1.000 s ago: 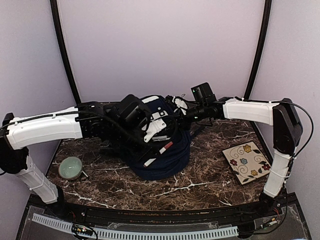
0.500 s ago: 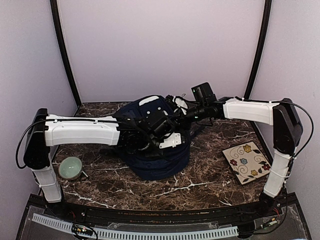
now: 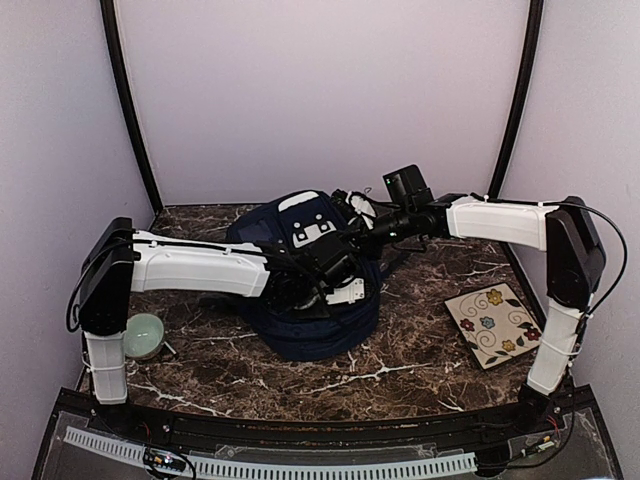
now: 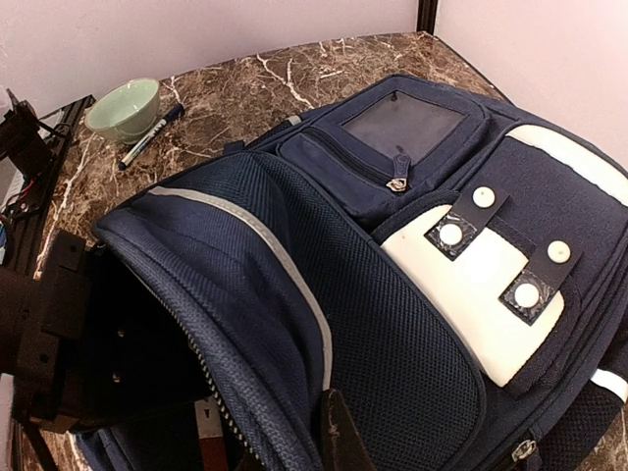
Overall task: Pack the student bag
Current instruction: Place the pen in the upper front pocket of the bag.
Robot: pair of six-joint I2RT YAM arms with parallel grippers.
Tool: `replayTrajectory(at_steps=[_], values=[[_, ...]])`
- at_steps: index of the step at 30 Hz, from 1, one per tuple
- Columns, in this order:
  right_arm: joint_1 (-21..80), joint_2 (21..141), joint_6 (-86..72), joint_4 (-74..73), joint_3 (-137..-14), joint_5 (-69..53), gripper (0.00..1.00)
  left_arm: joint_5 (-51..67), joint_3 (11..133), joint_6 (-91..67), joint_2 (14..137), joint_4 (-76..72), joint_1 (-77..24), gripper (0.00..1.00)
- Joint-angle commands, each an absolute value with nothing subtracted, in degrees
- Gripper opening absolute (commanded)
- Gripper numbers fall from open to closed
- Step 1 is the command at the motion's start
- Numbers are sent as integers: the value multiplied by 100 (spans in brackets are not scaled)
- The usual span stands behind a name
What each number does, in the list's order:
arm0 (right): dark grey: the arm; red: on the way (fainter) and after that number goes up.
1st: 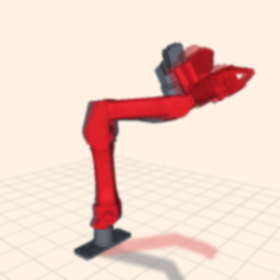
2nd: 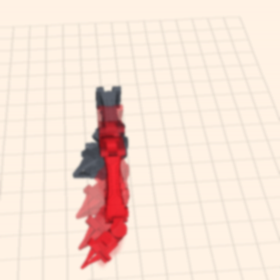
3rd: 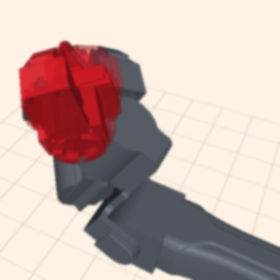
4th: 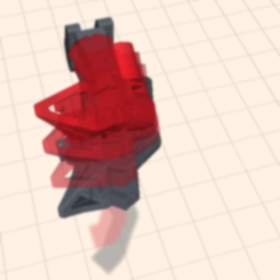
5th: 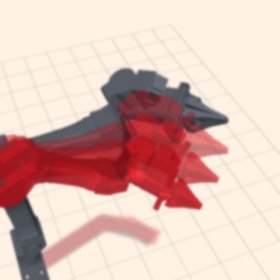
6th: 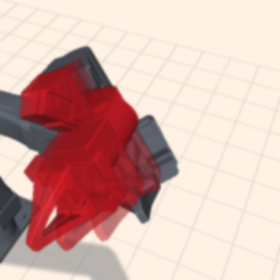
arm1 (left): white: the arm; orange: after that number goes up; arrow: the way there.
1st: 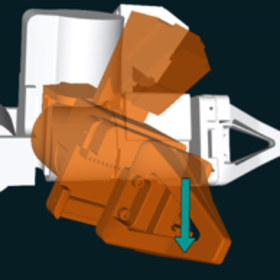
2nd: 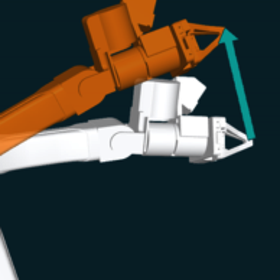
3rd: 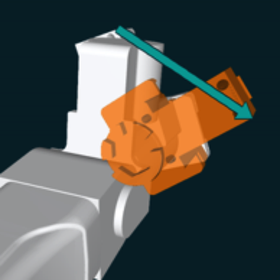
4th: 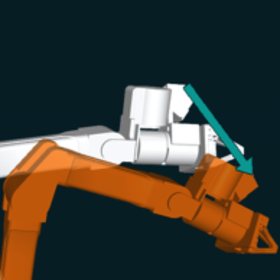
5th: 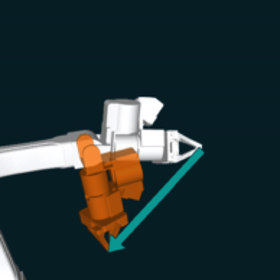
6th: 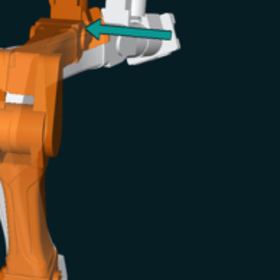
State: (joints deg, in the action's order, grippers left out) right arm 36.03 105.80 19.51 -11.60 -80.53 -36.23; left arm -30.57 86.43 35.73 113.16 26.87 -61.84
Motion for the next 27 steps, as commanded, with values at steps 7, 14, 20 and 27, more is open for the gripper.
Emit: replayTrajectory(at_steps=[7,14,20,27], values=[[3611,10196,1608,-951,-8121,-4290,0,-3735,8900,3170,11522,2639,-5608,1],[3606,10192,1591,-943,-8121,-4302,0,-4096,8947,3280,11632,2324,-5449,17],[3611,10193,1600,-941,-8102,-4293,0,-3908,9270,2863,11555,2885,-5527,31],[3598,10187,1632,-951,-8120,-4193,0,-4002,9242,2854,11131,3180,-5917,35]])
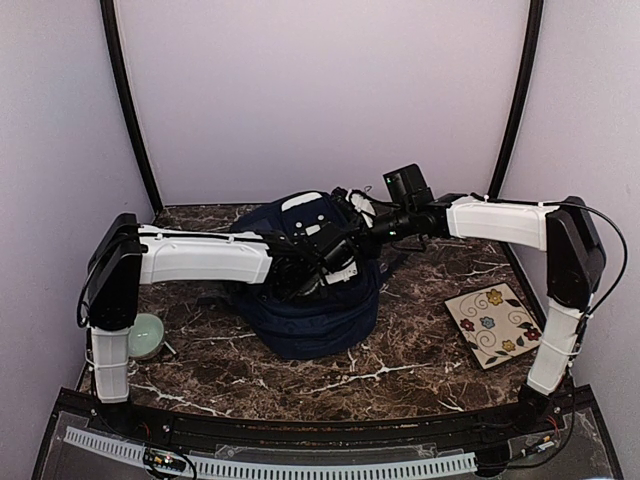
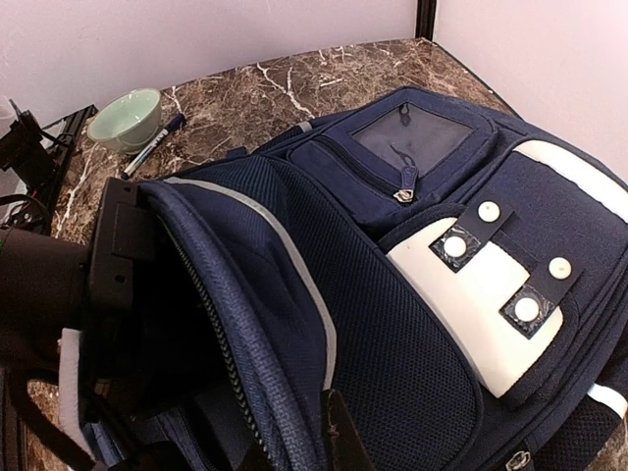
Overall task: Pack the student bag
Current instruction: Place the pen in the upper front pocket of the bag, then move the pen to the center of the board.
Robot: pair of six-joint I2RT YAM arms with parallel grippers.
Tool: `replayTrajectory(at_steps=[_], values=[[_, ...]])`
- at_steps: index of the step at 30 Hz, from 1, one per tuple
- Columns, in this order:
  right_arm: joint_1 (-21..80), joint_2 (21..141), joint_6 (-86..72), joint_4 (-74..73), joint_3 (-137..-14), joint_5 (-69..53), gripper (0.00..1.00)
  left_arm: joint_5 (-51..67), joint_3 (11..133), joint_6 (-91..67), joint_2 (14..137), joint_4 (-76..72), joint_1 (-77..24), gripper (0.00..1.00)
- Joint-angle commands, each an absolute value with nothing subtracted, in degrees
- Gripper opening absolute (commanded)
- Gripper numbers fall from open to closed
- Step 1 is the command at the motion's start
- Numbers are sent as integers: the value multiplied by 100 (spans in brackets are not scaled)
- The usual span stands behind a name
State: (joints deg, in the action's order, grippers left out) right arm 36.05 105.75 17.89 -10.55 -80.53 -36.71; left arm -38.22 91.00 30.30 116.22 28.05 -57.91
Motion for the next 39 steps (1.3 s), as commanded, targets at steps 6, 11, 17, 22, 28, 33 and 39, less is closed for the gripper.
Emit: replayTrajectory(at_steps=[6,11,17,22,28,33,39], values=[[3574,10185,1633,-955,-8110,-4222,0,-4097,9143,2333,10662,3699,-6321,36],[3569,10256,1617,-953,-8121,-4271,0,-4020,9095,1595,10274,4215,-6763,36],[3565,10305,1626,-945,-8116,-4261,0,-3557,8529,-248,9722,4883,-6970,35],[3552,10378,1625,-949,-8121,-4284,0,-3337,7594,-1733,8873,4803,-6979,33],[3557,10449,1608,-956,-8138,-4293,0,-3743,6757,-3431,7971,4799,-6893,36],[3552,10474,1572,-932,-8130,-4349,0,-3507,6107,-6710,7724,6284,-6064,65],[3559,10462,1573,-925,-8132,-4369,0,-3031,5070,-7929,6994,5772,-5548,67]])
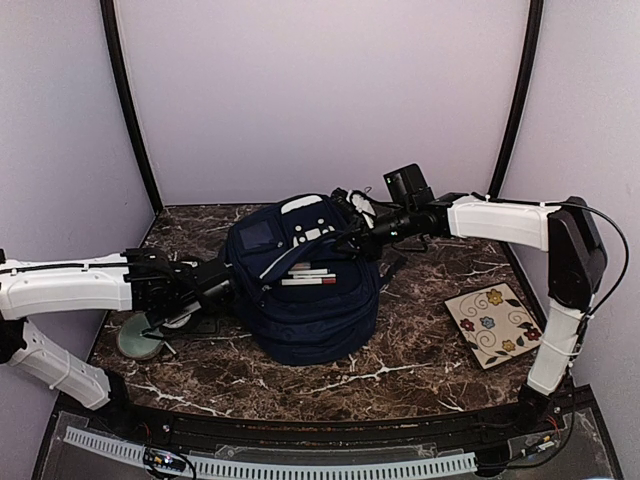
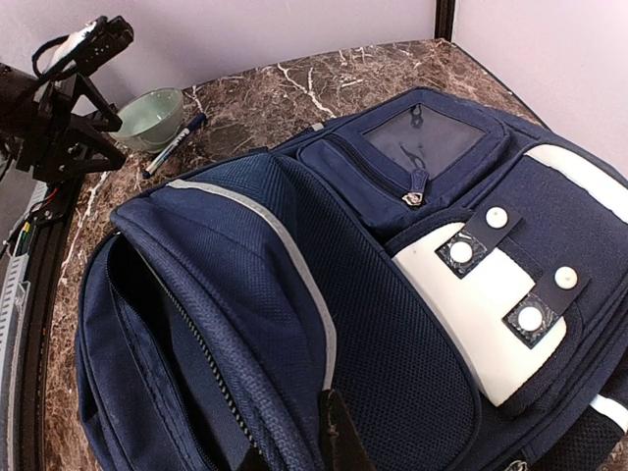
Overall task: Pack the student bag
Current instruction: Move the pen to the center of the board.
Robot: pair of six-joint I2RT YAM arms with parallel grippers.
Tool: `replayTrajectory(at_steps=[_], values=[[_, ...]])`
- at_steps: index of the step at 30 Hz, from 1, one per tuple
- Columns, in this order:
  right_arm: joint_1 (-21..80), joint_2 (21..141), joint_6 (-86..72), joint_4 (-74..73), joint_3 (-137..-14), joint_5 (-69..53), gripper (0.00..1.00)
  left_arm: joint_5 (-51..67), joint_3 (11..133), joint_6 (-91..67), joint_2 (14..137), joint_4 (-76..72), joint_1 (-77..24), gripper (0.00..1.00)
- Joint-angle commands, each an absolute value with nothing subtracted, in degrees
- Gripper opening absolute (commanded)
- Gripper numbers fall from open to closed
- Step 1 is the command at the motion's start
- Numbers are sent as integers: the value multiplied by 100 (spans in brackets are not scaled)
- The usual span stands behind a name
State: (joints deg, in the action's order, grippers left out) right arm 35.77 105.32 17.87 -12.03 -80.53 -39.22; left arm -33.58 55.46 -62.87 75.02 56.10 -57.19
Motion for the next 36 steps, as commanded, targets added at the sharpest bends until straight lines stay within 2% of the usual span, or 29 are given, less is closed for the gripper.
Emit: replayTrajectory(at_steps=[1,6,12,21,36], values=[[3556,10455,1561,-930,-8130,-4375,0,-2909,4941,-8104,6921,5693,-5451,67],[3557,10452,1555,-919,-8121,-4386,0,-2482,4441,-8912,6841,5592,-5177,64],[3556,10428,1556,-930,-8112,-4395,0,-2141,4138,-9092,7167,5247,-4896,58],[3550,10437,1564,-929,-8092,-4387,0,-2168,3946,-9168,7509,4931,-4504,47],[3545,10547,1573,-958,-8107,-4438,0,-2344,3724,-9522,7868,4747,-4367,37]])
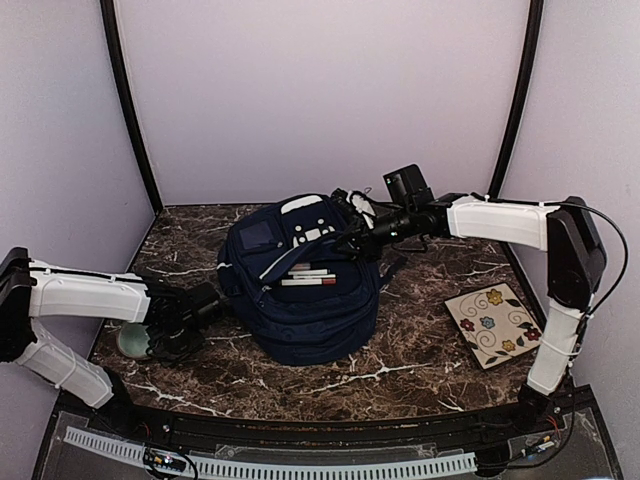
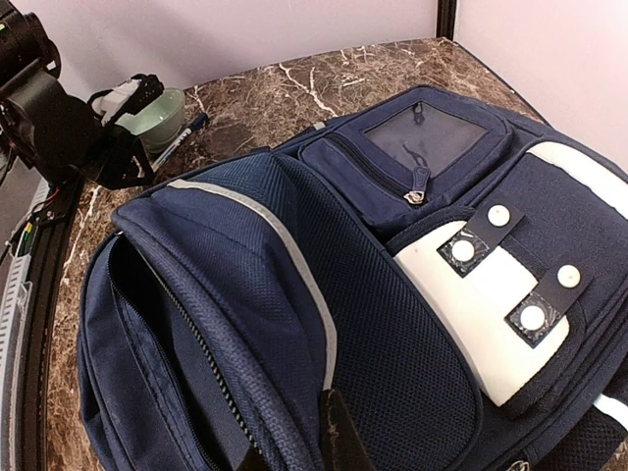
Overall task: Pack the student bag
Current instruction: Move the pen to the center of the board.
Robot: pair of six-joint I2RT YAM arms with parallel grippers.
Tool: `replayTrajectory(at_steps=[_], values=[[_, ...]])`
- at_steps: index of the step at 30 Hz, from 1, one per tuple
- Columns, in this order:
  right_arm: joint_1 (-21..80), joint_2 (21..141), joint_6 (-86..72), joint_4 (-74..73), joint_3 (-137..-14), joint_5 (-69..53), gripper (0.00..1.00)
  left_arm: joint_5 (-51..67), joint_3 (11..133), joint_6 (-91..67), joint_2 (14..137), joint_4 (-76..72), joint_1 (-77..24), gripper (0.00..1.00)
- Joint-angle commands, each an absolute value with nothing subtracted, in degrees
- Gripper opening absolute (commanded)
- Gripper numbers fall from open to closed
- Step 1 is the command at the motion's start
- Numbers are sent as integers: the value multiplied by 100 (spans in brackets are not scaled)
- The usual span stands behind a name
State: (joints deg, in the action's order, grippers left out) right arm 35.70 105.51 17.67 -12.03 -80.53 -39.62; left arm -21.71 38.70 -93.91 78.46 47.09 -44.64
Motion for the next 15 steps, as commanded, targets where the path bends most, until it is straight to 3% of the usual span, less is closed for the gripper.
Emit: replayTrajectory(at_steps=[1,15], values=[[3547,10547,1572,-957,-8109,-4438,0,-2340,3700,-9521,7862,4732,-4335,36],[3543,10615,1564,-959,-8121,-4443,0,-2365,3563,-9282,8004,4449,-4077,28]])
